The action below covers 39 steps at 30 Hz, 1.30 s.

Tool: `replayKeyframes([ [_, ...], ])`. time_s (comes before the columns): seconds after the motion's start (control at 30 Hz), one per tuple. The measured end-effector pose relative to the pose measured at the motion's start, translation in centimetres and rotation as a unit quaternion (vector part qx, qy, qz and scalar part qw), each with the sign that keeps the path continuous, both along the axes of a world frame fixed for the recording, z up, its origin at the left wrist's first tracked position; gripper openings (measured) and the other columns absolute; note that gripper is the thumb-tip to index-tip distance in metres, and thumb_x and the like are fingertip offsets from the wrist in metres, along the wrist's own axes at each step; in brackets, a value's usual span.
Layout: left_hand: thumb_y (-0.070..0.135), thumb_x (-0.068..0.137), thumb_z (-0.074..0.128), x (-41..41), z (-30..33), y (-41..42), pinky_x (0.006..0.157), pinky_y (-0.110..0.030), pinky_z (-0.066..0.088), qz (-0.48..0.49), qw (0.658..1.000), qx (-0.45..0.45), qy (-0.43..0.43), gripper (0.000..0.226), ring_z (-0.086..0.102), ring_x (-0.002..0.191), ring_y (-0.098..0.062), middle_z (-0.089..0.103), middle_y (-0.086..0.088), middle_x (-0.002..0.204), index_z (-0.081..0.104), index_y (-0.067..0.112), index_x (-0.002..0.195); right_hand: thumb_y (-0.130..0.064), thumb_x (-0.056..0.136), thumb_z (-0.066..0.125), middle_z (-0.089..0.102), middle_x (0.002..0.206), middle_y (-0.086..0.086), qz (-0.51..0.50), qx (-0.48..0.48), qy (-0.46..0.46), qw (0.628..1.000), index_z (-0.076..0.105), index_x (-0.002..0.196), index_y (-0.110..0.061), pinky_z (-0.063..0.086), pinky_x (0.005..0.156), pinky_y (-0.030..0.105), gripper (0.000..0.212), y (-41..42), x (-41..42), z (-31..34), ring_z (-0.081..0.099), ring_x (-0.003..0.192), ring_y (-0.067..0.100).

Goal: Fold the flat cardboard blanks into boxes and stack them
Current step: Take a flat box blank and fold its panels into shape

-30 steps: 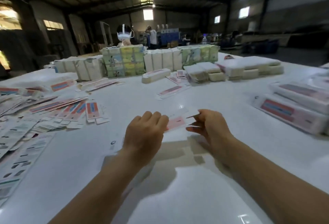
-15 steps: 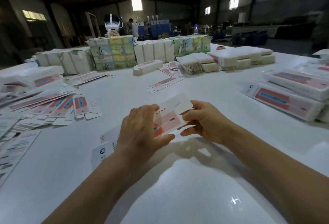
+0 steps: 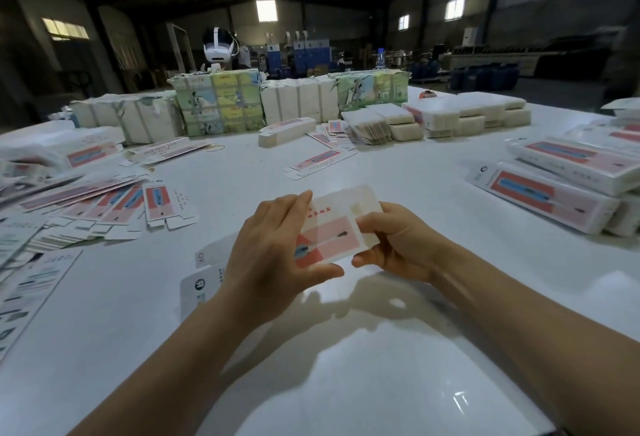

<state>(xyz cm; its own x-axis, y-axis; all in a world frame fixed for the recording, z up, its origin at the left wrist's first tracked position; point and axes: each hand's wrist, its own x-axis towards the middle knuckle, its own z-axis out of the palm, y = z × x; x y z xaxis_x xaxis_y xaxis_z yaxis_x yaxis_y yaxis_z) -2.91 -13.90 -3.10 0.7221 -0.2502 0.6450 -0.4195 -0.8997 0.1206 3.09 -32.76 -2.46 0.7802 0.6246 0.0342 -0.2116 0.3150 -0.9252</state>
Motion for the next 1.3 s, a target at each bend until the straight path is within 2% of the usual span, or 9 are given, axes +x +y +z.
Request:
replayKeyframes([
  [0.2, 0.056, 0.065, 0.064, -0.3, 0.1, 0.0, 0.079, -0.041, 0.052, 0.017, 0.996, 0.087, -0.011, 0.09, 0.056, 0.099, -0.032, 0.059, -0.015, 0.118, 0.05, -0.003, 0.131, -0.012, 0.073, 0.071, 0.072, 0.092, 0.012, -0.014, -0.076, -0.065, 0.995, 0.075, 0.095, -0.011, 0.052, 0.043, 0.025, 0.022, 0.2, -0.3, -0.4, 0.069, 0.077, 0.023],
  [0.47, 0.052, 0.055, 0.084, -0.2, 0.3, -0.4, 0.073, -0.041, 0.05, 0.015, 0.994, 0.105, 0.029, 0.093, 0.056, 0.093, -0.032, 0.061, -0.013, 0.112, 0.054, 0.001, 0.126, -0.009, 0.066, 0.071, 0.072, 0.079, 0.01, -0.078, -0.142, -0.107, 0.981, 0.077, 0.078, -0.013, 0.049, 0.043, 0.025, 0.014, 0.4, -0.1, -0.7, 0.067, 0.063, 0.021],
  [0.67, 0.042, 0.05, 0.09, -0.8, 1.0, -0.5, 0.048, -0.036, 0.052, 0.017, 0.997, 0.08, 0.008, 0.077, 0.062, 0.07, -0.03, 0.066, -0.01, 0.09, 0.062, 0.004, 0.111, 0.0, 0.072, 0.06, 0.067, 0.066, 0.013, -0.075, -0.155, -0.105, 0.979, 0.073, 0.081, -0.009, 0.049, 0.043, 0.024, 0.019, 0.2, -0.4, -0.7, 0.062, 0.048, 0.021],
  [0.8, 0.053, 0.061, 0.08, -0.5, 1.1, -0.3, 0.055, -0.037, 0.053, 0.054, 0.995, 0.086, 0.012, 0.073, 0.062, 0.069, -0.031, 0.069, -0.008, 0.095, 0.06, 0.01, 0.116, -0.001, 0.074, 0.055, 0.066, 0.064, 0.015, -0.07, -0.15, -0.081, 0.983, 0.072, 0.082, -0.005, 0.049, 0.043, 0.024, 0.019, 0.3, -0.3, -0.7, 0.059, 0.047, 0.019],
  [0.97, 0.079, 0.069, 0.039, 0.3, 0.9, -0.6, 0.08, -0.035, 0.045, 0.144, 0.986, 0.048, 0.064, 0.075, 0.057, 0.086, -0.022, 0.061, 0.004, 0.106, 0.045, 0.028, 0.124, 0.005, 0.084, 0.048, 0.065, 0.063, 0.015, -0.101, -0.149, -0.063, 0.982, 0.075, 0.071, -0.005, 0.047, 0.042, 0.023, 0.031, 0.1, -0.1, -0.2, 0.057, 0.045, 0.017],
  [1.1, 0.081, 0.063, 0.03, 0.2, 0.8, 0.1, 0.071, -0.039, 0.056, 0.109, 0.99, -0.056, 0.076, 0.087, 0.059, 0.088, -0.019, 0.059, 0.002, 0.114, 0.046, 0.026, 0.128, -0.018, 0.098, 0.047, 0.066, 0.065, 0.011, -0.179, -0.109, -0.034, 0.977, 0.063, 0.1, 0.001, 0.049, 0.042, 0.026, 0.025, 0.4, -0.4, 0.4, 0.06, 0.048, 0.018],
  [1.17, 0.083, 0.061, 0.027, 0.1, 0.9, 0.6, 0.07, -0.04, 0.056, 0.122, 0.986, -0.085, 0.072, 0.089, 0.06, 0.089, -0.02, 0.059, 0.003, 0.114, 0.047, 0.028, 0.128, -0.02, 0.096, 0.052, 0.066, 0.078, 0.007, -0.329, -0.098, -0.122, 0.931, 0.058, 0.113, -0.003, 0.053, 0.049, 0.03, 0.024, 0.6, -0.5, 0.1, 0.064, 0.058, 0.015],
  [1.23, 0.084, 0.06, 0.026, 0.2, 1.1, 0.9, 0.072, -0.04, 0.055, 0.141, 0.982, -0.1, 0.075, 0.09, 0.06, 0.091, -0.021, 0.059, 0.004, 0.113, 0.047, 0.029, 0.128, -0.016, 0.091, 0.06, 0.063, 0.093, 0.002, -0.463, -0.156, -0.317, 0.813, 0.061, 0.11, -0.012, 0.054, 0.065, 0.03, 0.02, 0.8, -1.0, -0.3, 0.062, 0.077, 0.012],
  [1.3, 0.084, 0.061, 0.028, 0.2, 1.1, 0.8, 0.073, -0.04, 0.055, 0.153, 0.979, -0.109, 0.082, 0.088, 0.06, 0.092, -0.021, 0.059, 0.004, 0.114, 0.046, 0.03, 0.128, -0.01, 0.085, 0.064, 0.06, 0.102, 0.005, -0.476, -0.213, -0.474, 0.709, 0.069, 0.105, -0.008, 0.047, 0.081, 0.025, 0.02, 1.5, -1.5, -0.9, 0.058, 0.093, 0.017],
])
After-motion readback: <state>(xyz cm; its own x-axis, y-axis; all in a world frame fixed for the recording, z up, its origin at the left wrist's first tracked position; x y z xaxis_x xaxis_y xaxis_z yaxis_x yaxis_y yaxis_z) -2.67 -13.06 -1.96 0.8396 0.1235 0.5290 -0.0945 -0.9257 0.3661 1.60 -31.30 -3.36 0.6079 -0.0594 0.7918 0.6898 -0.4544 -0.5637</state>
